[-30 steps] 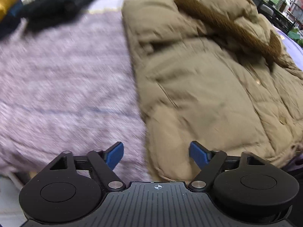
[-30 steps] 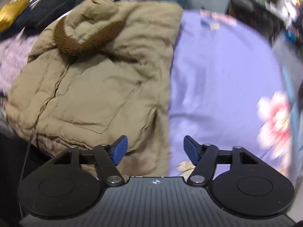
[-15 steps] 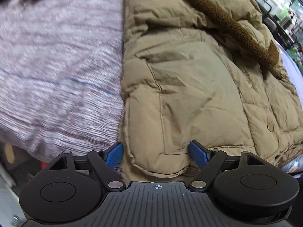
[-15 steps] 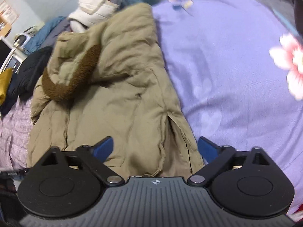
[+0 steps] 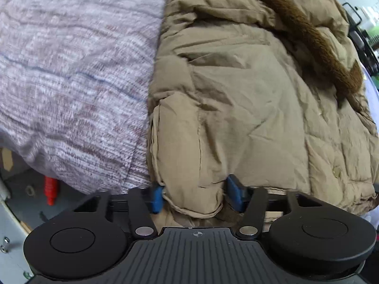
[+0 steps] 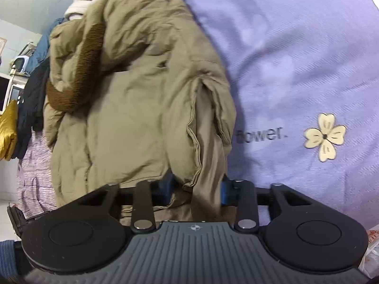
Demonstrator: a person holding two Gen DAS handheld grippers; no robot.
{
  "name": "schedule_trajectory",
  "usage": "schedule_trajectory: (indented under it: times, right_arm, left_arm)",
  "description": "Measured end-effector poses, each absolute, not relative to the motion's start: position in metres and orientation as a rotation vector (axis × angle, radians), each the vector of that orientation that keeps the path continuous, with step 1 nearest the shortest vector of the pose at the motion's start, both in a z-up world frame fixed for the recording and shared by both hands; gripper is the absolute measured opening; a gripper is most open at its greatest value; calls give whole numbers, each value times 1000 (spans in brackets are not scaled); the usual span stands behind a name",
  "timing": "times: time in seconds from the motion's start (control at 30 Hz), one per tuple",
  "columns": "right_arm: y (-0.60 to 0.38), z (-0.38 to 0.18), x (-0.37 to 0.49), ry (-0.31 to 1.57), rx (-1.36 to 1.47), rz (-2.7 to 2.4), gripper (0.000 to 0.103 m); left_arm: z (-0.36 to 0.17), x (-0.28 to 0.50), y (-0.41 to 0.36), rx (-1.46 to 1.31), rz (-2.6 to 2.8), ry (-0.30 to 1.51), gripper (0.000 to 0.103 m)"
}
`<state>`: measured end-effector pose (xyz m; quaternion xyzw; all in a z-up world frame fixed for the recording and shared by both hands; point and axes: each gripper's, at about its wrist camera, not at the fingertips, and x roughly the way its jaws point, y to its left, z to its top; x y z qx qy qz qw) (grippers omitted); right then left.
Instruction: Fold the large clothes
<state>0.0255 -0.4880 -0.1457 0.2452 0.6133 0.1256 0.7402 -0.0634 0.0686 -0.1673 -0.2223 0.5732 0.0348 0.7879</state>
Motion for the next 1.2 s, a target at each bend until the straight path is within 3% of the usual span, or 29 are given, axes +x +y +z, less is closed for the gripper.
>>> schedule_trajectory:
  times: [0.1, 0.23, 0.4, 0.63, 0.83, 0.97, 1.2]
  right_arm:
    - [-491, -138, 25, 1344, 625, 307, 28]
    - [-499, -124, 36, 1321, 803, 356, 24]
    - [-489, -73, 80, 1230, 886, 496, 17]
    - [-477, -16, 206, 1063, 968, 599, 13]
    - [-455, -8, 329, 1015, 917, 540, 11]
    - [-441, -31, 392, 1000, 898, 416, 11]
    - [-411, -120, 448, 1061, 858, 188, 11]
  left_arm:
    - [-162, -61, 73, -524, 54, 1213, 76]
    - [-148, -59, 89, -667, 60, 1158, 65]
    - [-90, -31, 116, -773, 37, 996, 55]
    - [-24, 91, 148, -675, -20, 825, 50]
    - [-17, 216, 175, -588, 30, 803, 49]
    - [-52, 281, 194, -716, 172, 838, 49]
    - [-107, 339, 184, -682, 314, 924, 49]
